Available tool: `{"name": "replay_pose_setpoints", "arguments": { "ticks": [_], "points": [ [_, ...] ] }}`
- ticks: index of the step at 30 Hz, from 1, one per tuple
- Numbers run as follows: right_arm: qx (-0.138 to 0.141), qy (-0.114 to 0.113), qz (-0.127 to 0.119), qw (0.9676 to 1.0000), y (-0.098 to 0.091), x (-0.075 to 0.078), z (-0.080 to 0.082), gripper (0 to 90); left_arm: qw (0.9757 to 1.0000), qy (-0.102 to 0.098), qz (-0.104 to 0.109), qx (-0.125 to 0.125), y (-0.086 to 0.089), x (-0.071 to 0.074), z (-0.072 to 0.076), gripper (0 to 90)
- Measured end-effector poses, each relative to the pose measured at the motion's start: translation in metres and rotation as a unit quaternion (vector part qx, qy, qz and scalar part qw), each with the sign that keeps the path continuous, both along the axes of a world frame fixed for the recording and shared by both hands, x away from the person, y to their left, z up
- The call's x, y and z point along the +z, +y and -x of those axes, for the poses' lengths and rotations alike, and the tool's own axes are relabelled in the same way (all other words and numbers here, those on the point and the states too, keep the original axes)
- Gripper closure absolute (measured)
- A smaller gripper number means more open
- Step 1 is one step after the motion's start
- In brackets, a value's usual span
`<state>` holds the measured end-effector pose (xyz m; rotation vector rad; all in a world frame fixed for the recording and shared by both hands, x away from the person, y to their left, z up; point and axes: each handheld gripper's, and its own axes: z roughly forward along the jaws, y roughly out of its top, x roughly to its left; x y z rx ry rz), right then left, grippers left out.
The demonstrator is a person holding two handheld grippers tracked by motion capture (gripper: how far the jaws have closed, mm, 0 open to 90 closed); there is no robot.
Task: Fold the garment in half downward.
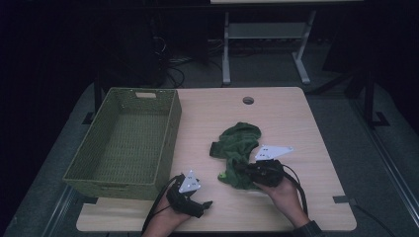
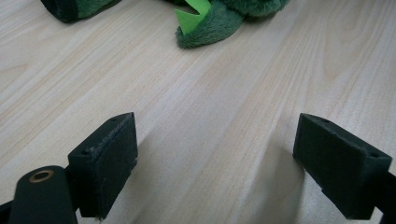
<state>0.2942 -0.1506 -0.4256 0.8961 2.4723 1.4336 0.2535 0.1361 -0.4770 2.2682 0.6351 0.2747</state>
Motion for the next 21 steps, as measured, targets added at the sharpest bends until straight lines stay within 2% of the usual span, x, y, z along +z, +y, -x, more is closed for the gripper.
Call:
{"name": "replay_pose_setpoints", "arguments": {
  "ticks": [2,4,5,8,9,10,12,13,14,15,18,19,21],
  "points": [
    [-0.017,0.007,0.006,0.9998,-0.006,-0.005,-0.004,84.3,1.0,0.0,0.001,0.0,0.0,0.0,0.0,13.2],
    [-0.022,0.009,0.011,0.9997,-0.009,-0.006,-0.005,83.6,1.0,0.0,0.0,0.0,0.0,0.0,0.0,13.2],
    [-0.035,0.011,0.021,0.9991,-0.013,-0.006,-0.006,82.7,1.0,-0.002,-0.002,-0.002,0.0,0.0,0.0,13.2],
    [-0.043,0.007,0.033,0.9985,-0.019,-0.007,-0.007,81.9,1.0,0.001,-0.001,-0.001,0.0,0.0,0.0,13.2],
    [-0.056,0.005,0.045,0.9974,-0.024,-0.007,-0.006,80.7,1.0,0.001,0.0,0.0,0.0,0.0,0.0,13.2],
    [-0.058,0.002,0.047,0.9972,-0.028,-0.007,-0.006,80.7,1.0,0.001,0.0,0.0,0.0,0.0,0.0,13.2],
    [-0.063,0.003,0.046,0.9969,-0.031,-0.006,-0.005,80.8,1.0,0.002,0.0,0.0,0.0,0.0,0.0,13.2],
    [-0.069,-0.001,0.03,0.9972,-0.037,-0.001,-0.005,83.2,1.0,-0.001,-0.001,-0.001,0.0,0.0,0.0,13.2],
    [-0.069,-0.001,0.03,0.9972,-0.037,-0.001,-0.005,83.2,1.0,-0.001,-0.001,-0.001,0.0,0.0,0.0,13.2],
    [-0.069,-0.014,0.017,0.9974,-0.037,0.005,-0.005,85.7,1.0,0.001,0.001,0.0,0.0,0.0,0.0,13.2],
    [-0.066,-0.023,0.015,0.9975,-0.033,0.01,-0.008,88.4,1.0,0.001,0.0,0.0,0.0,0.0,0.0,13.2],
    [-0.063,-0.031,0.01,0.9975,-0.027,0.012,-0.013,89.6,1.0,0.001,-0.001,-0.001,0.0,0.0,-0.001,13.2],
    [-0.06,-0.027,0.011,0.9978,-0.023,0.011,-0.017,89.5,1.0,0.0,-0.002,-0.002,0.0,0.0,-0.001,13.2]
  ]
}}
